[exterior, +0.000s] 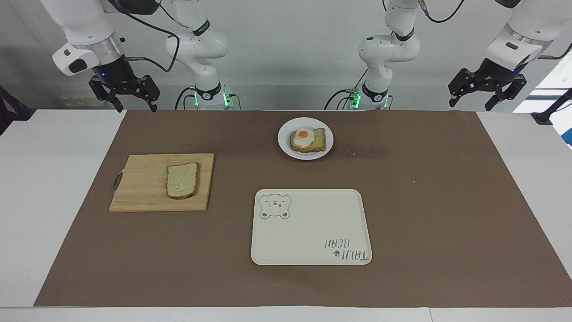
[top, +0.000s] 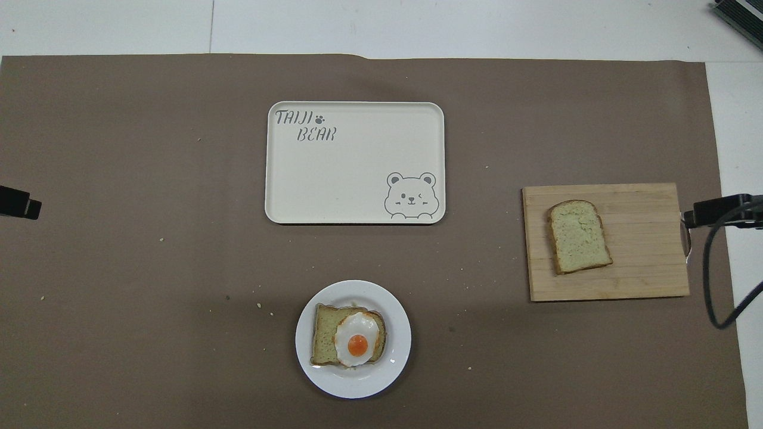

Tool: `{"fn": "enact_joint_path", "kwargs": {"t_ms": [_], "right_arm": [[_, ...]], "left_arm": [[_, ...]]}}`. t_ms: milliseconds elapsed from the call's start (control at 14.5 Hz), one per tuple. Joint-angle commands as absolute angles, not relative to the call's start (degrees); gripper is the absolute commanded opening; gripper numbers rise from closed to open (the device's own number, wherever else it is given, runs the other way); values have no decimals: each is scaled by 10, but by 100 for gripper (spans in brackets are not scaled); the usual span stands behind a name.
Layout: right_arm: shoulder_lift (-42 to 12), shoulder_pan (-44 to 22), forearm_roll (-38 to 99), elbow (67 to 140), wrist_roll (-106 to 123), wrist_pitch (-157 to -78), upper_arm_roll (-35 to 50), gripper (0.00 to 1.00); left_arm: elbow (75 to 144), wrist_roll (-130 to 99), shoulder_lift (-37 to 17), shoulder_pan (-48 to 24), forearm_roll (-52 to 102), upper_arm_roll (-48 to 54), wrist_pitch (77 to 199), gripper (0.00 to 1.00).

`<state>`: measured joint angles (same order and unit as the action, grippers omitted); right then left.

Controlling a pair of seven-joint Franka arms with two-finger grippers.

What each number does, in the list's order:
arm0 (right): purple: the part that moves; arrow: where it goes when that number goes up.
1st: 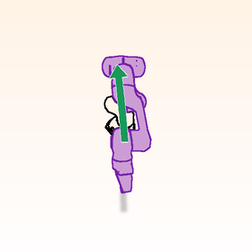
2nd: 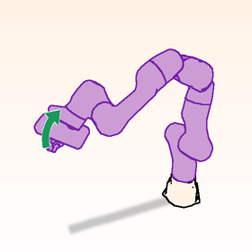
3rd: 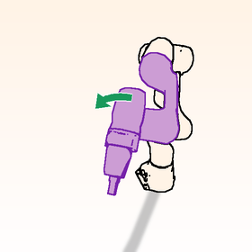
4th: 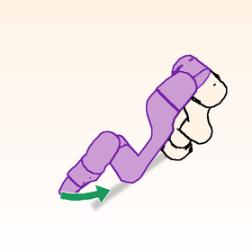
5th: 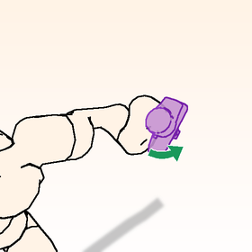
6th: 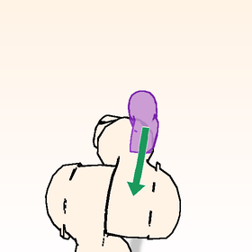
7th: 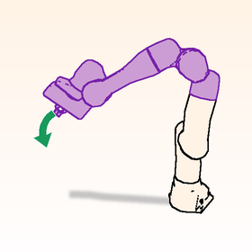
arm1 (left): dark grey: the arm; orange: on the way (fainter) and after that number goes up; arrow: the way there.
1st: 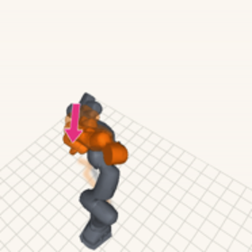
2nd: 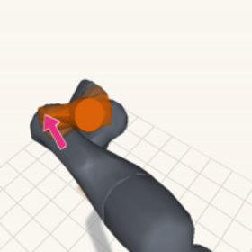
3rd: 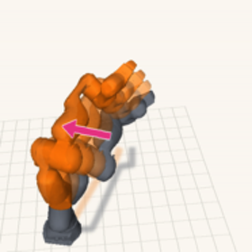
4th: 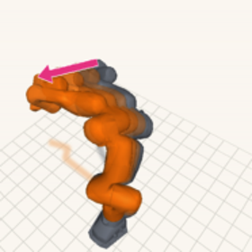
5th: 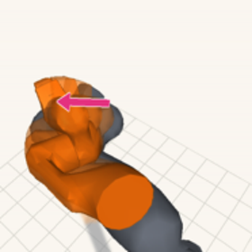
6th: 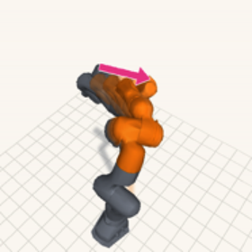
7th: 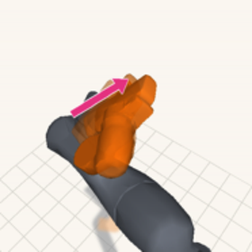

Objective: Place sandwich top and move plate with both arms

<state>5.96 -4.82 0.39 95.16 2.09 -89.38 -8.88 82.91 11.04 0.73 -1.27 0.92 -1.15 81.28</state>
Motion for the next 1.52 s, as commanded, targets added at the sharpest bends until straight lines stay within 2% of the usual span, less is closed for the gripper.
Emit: {"fn": "enact_joint_path", "kwargs": {"t_ms": [0, 1106, 1452], "right_arm": [[67, -43, -11, 959, 36, -889, -86, 100], [67, -43, -11, 959, 35, -891, -86, 100], [65, -43, -9, 972, 33, -939, -86, 100]], "left_arm": [[846, 103, 22, -22, 4, -16, 812, 100], [844, 105, 21, -16, 4, -17, 813, 100], [844, 105, 21, -14, 4, -19, 812, 100]]}}
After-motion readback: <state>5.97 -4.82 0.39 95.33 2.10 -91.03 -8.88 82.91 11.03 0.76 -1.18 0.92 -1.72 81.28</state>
